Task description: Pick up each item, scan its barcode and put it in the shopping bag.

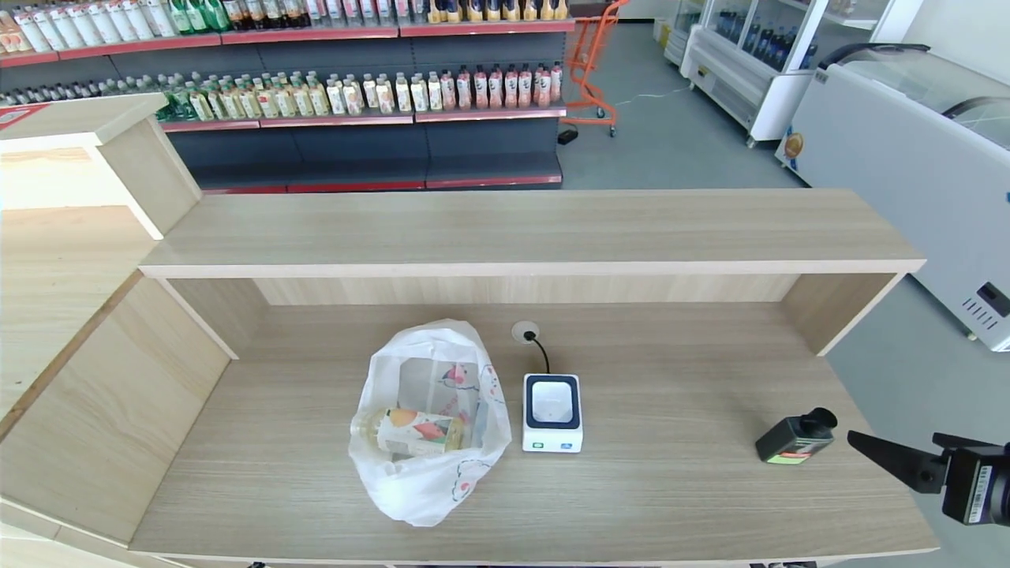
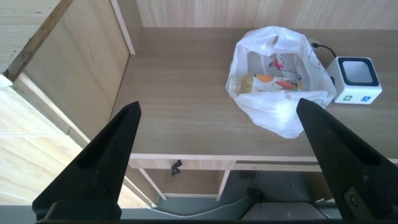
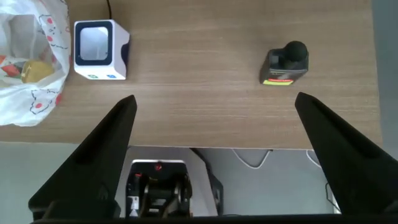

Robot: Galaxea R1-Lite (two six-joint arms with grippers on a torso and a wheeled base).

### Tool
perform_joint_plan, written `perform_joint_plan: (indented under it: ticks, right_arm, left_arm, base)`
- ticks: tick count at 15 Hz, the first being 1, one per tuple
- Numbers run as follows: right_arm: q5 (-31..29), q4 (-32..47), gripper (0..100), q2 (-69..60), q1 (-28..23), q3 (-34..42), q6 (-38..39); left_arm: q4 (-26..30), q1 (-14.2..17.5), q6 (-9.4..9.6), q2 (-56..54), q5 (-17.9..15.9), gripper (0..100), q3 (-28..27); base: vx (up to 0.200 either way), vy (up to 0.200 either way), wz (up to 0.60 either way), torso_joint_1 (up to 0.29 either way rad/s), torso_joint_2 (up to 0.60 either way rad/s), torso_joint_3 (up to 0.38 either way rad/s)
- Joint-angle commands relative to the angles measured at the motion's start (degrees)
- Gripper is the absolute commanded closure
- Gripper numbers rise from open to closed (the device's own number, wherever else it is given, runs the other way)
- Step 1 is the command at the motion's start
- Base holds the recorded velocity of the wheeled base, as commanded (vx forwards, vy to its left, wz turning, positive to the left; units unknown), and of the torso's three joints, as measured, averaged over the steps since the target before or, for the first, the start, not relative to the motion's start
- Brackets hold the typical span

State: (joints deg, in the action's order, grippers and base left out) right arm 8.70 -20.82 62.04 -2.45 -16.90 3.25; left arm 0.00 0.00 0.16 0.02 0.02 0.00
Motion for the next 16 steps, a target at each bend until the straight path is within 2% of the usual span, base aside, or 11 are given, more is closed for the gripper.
perform_joint_plan:
  ticks: [1, 2, 5, 7, 11, 14, 16]
  right_arm:
    - [0.1, 0.0, 0, -1.1, 0.1, 1.2, 0.6]
    - [0.1, 0.0, 0, -1.2, 0.1, 1.4, 0.7]
    - [0.3, -0.1, 0, -1.1, 0.3, 1.5, 0.6]
    - [0.3, 0.0, 0, -1.1, 0.3, 1.6, 0.7]
    - [-0.2, 0.0, 0, -1.7, 0.2, 1.8, 0.7]
    - [-0.2, 0.0, 0, -1.8, 0.2, 1.9, 0.7]
    - [-0.2, 0.0, 0, -1.9, 0.2, 1.9, 0.7]
  left_arm:
    - [0.0, 0.0, 0.02, 0.0, 0.1, 0, 0.0]
    - [0.0, 0.0, -0.07, 0.0, 0.1, 0, 0.0]
    - [0.0, -0.1, -0.07, 0.0, 0.0, 0, 0.0]
    - [0.0, 0.0, -0.69, 0.0, 0.1, 0, 0.0]
    - [0.0, 0.0, -0.33, 0.0, 0.0, 0, 0.0]
    - [0.0, 0.0, -0.07, 0.0, 0.0, 0, 0.0]
    - [0.0, 0.0, 0.19, 0.0, 0.1, 0, 0.0]
  base:
    - [0.0, -0.2, 0.0, -0.007, 0.0, 0.007]
    - [0.0, -0.2, 0.0, 0.002, 0.0, 0.002]
    - [0.0, 0.0, 0.0, 0.0, 0.0, 0.0]
    - [-0.2, 0.0, 0.0, 0.005, 0.0, -0.007]
    - [-0.2, 0.0, 0.0, 0.006, 0.01, 0.001]
    - [0.0, 0.0, 0.0, 0.0, 0.0, 0.0]
    - [0.0, -0.2, 0.0, 0.01, 0.0, 0.0]
